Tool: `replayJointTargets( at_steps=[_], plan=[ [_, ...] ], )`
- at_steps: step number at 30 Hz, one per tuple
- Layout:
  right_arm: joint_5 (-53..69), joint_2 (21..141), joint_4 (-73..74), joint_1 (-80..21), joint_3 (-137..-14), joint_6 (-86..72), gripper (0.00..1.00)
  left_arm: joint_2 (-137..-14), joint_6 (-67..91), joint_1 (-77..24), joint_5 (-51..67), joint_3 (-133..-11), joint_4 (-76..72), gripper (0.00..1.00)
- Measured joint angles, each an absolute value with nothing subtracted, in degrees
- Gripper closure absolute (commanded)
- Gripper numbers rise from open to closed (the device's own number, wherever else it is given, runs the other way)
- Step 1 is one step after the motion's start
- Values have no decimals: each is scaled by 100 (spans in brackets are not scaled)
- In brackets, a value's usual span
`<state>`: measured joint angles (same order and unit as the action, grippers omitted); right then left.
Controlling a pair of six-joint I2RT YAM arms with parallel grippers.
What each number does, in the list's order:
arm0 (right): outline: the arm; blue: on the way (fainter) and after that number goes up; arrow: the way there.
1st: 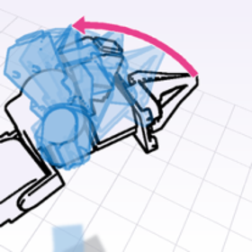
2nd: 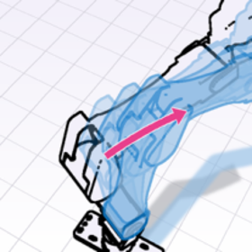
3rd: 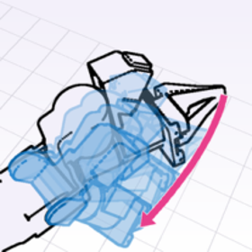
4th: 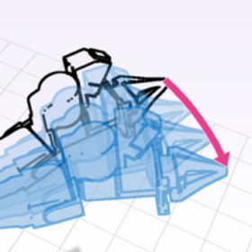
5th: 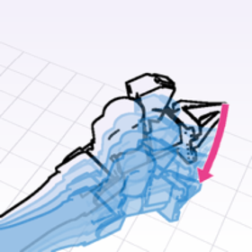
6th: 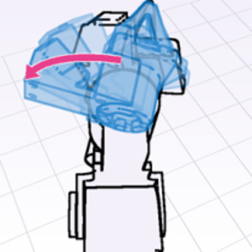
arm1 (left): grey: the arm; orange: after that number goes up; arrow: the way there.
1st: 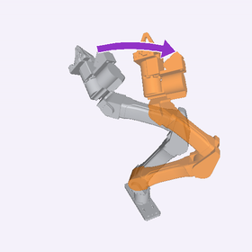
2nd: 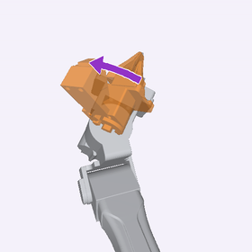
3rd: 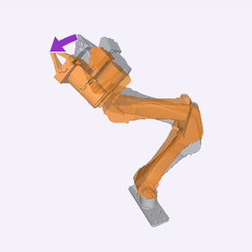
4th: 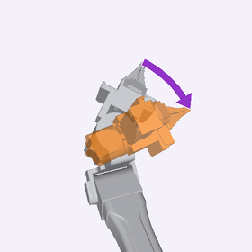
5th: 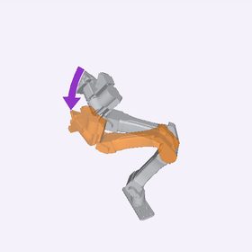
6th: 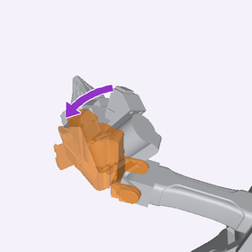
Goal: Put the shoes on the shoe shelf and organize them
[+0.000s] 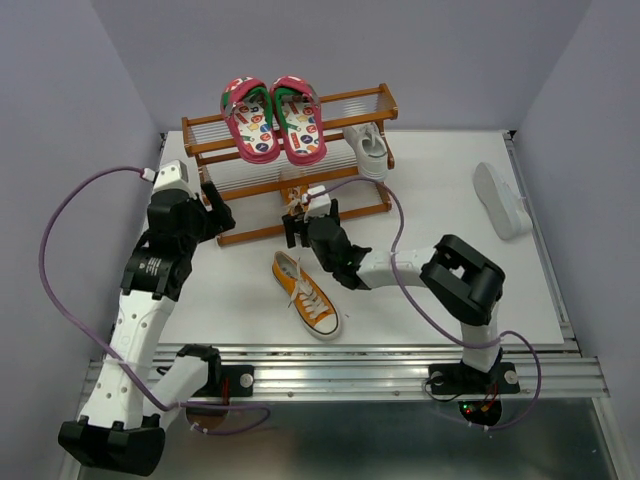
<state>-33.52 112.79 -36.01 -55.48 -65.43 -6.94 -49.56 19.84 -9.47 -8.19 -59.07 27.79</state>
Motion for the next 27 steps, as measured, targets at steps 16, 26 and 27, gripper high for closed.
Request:
replayJointTargets(
  at_steps=[16, 26, 27],
  plan=[
    [-3258, 8121, -2425, -5548, -4099, -2049, 0, -5767, 3461, -3771, -884, -4928, 2561, 17],
    [-4488, 6309, -1100, -5548, -3566, -2912, 0, -7636, 3002, -4491, -1529, -5352, 2674, 22],
    [-4598, 6169, -1011, -5548, -3500, -2967, 0, -7712, 2923, -4491, -1535, -5354, 2696, 19]
  ],
)
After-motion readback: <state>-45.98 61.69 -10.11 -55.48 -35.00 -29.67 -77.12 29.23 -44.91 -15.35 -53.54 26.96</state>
